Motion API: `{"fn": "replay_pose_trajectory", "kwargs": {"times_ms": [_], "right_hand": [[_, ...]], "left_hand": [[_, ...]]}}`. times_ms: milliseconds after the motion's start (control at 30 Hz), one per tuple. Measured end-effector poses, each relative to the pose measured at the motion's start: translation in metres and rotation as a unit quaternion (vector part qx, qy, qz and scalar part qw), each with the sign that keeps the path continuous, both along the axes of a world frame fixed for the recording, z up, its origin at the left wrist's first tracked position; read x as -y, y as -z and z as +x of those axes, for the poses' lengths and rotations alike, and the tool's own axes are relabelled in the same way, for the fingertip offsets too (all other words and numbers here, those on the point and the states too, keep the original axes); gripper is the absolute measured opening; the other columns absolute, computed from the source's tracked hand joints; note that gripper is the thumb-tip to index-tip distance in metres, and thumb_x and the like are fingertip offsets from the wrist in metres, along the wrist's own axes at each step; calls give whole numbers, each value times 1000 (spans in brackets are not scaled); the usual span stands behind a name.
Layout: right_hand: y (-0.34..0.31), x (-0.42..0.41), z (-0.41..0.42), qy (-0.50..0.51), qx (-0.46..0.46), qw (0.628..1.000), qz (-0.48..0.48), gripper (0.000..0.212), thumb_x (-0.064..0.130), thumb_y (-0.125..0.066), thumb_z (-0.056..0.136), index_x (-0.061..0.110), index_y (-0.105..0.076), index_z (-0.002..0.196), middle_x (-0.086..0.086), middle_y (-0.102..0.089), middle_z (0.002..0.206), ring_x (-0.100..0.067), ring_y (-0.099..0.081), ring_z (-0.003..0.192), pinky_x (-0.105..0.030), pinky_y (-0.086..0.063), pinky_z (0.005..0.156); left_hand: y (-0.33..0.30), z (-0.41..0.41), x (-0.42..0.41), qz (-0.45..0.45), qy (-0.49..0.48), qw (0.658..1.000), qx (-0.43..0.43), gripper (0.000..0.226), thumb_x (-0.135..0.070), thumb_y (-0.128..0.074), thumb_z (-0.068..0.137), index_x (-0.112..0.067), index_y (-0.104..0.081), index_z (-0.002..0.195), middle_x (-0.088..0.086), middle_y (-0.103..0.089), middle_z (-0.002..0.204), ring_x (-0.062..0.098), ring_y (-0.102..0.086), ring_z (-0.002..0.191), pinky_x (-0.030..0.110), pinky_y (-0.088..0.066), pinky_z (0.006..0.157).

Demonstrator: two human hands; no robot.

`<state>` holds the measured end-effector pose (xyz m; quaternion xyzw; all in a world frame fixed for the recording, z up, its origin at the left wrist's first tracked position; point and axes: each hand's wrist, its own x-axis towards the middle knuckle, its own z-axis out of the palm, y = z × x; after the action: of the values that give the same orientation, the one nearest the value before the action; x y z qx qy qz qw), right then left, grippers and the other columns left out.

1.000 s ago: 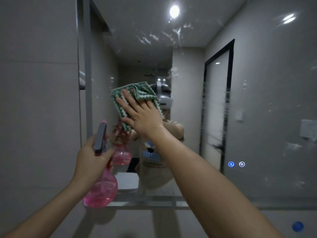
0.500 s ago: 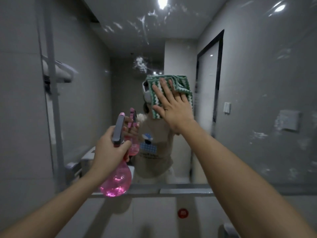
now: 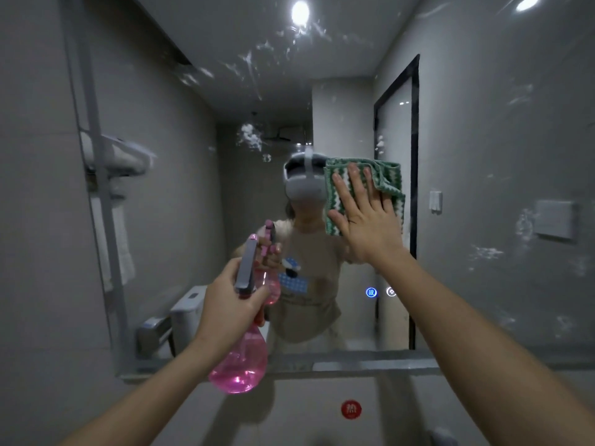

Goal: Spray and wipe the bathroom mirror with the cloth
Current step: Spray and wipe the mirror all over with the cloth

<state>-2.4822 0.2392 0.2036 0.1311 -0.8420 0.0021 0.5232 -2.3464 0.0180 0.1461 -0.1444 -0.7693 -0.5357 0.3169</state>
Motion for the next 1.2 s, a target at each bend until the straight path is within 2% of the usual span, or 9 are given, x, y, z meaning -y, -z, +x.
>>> {"fn": "replay_pose_trajectory", "kwargs": {"times_ms": [167,300,433,567,633,833,933,1133,1200], "right_hand": [[-2,33,0,-20,2,997,-71,65,56,-3,92,26,11,148,0,21,154,-17,22,141,-44,0,113],[-10,77,-4,-29,-26,996,-74,67,52,-16,96,16,-12,152,-12,-6,159,-30,-3,146,-54,-20,111],[-23,132,-6,-49,-47,997,-33,66,50,-18,95,16,-13,151,-12,-9,159,-32,-8,146,-45,-7,108],[-28,195,-8,-45,-75,996,12,64,48,-25,95,13,-28,149,-15,-26,155,-34,-25,141,-44,-16,107],[-26,227,-10,-47,-86,995,28,63,46,-29,95,12,-32,148,-15,-29,153,-34,-29,140,-44,-19,108],[-25,316,-10,-59,-76,994,49,62,47,-29,97,16,-26,151,-11,-24,156,-32,-42,132,-42,-35,101],[-30,340,-10,-61,-75,993,61,63,47,-35,97,16,-27,151,-11,-24,156,-31,-47,128,-39,-42,95],[-33,357,-7,-60,-57,995,65,63,46,-24,97,13,-25,150,-13,-25,156,-33,-34,138,-41,-41,96],[-35,356,-5,-52,-53,995,71,64,47,-19,98,14,-14,152,-13,-16,158,-33,-28,141,-41,-38,99]], "left_hand": [[-7,4,28,22,-9,1000,-3,27,4,-64,79,-19,-53,84,-2,-56,46,9,-51,40,24,-47,42],[-7,8,60,32,-21,999,2,27,4,-63,80,-20,-54,90,1,-55,49,15,-52,44,31,-50,47],[-7,13,92,37,-53,998,-18,25,5,-64,81,-17,-55,91,5,-52,54,8,-51,40,18,-45,43],[-1,15,133,48,-82,995,-17,25,2,-66,82,-10,-57,103,3,-52,52,5,-50,39,14,-43,42],[4,15,155,53,-99,994,-12,28,2,-66,82,-11,-58,105,0,-53,47,6,-51,39,16,-44,43],[19,19,223,71,-131,989,-7,29,6,-64,80,-14,-56,99,10,-53,60,19,-52,47,24,-47,44],[25,25,251,68,-134,989,-4,29,8,-62,81,-10,-55,101,12,-52,60,14,-52,42,21,-46,42],[23,17,285,102,-149,983,-13,27,10,-59,80,-7,-55,101,13,-52,60,10,-50,37,19,-44,41],[22,11,288,111,-137,984,-21,27,10,-59,80,-9,-55,99,14,-52,59,11,-50,38,21,-44,41]]}}
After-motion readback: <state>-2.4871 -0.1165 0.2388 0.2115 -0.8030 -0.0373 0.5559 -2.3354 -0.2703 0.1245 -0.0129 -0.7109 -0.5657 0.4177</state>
